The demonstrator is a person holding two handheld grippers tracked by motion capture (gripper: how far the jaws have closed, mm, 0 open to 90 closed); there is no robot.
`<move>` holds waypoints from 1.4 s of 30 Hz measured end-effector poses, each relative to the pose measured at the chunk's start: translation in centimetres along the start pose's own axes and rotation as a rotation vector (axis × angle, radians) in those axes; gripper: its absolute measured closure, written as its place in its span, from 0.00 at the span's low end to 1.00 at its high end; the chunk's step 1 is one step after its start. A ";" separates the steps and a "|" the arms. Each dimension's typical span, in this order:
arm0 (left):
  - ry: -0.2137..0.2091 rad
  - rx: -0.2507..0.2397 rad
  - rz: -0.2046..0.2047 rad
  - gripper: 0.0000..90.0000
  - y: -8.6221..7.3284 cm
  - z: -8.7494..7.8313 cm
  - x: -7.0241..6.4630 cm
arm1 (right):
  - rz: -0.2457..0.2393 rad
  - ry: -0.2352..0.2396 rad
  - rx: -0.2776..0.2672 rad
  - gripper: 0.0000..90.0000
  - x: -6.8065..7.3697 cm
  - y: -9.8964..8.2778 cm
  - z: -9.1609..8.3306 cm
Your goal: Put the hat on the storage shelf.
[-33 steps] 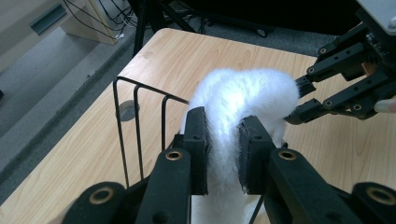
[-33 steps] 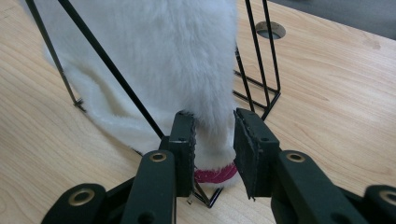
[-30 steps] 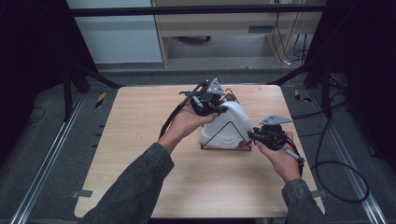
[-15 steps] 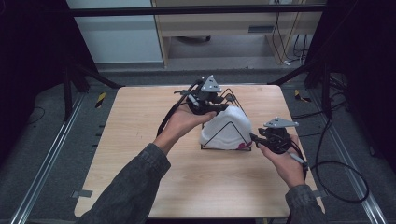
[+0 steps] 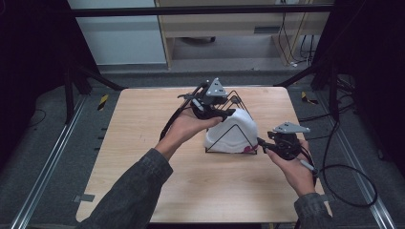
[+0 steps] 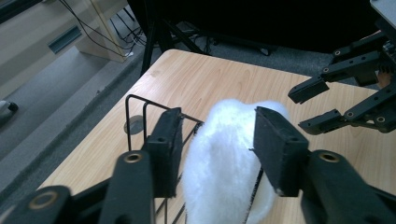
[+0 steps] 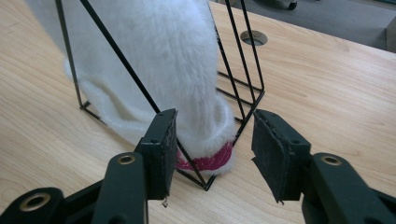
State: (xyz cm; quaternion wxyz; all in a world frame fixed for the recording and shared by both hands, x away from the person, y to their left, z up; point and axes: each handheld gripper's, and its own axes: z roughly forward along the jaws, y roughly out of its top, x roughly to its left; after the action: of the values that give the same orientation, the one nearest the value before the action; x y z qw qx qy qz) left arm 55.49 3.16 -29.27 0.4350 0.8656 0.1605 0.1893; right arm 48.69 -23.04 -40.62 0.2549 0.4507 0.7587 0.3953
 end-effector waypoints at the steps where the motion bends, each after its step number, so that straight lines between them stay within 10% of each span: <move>1: 0.001 -0.003 0.003 0.55 0.0 0.0 -0.1 | -0.002 -0.001 -0.002 0.55 0.0 0.0 -0.1; 18: -0.001 0.011 0.000 0.10 -1.1 -2.2 -3.0 | -0.005 -0.011 -0.095 0.27 3.7 0.3 -2.5; 29: 0.013 0.021 -0.008 0.06 -5.4 -5.4 -4.9 | -0.047 0.022 -0.115 0.16 8.1 -1.6 -2.5; 42: 0.089 0.033 -0.096 0.06 -11.6 -10.0 -3.4 | -0.100 0.123 -0.037 0.13 10.7 -2.2 -0.4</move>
State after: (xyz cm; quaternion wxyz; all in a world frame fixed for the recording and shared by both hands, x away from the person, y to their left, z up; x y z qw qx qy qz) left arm 46.46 15.23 -33.87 0.4219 0.8546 0.2241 0.2037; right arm 42.41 -14.35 -42.58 0.2355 0.3822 0.7871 0.4230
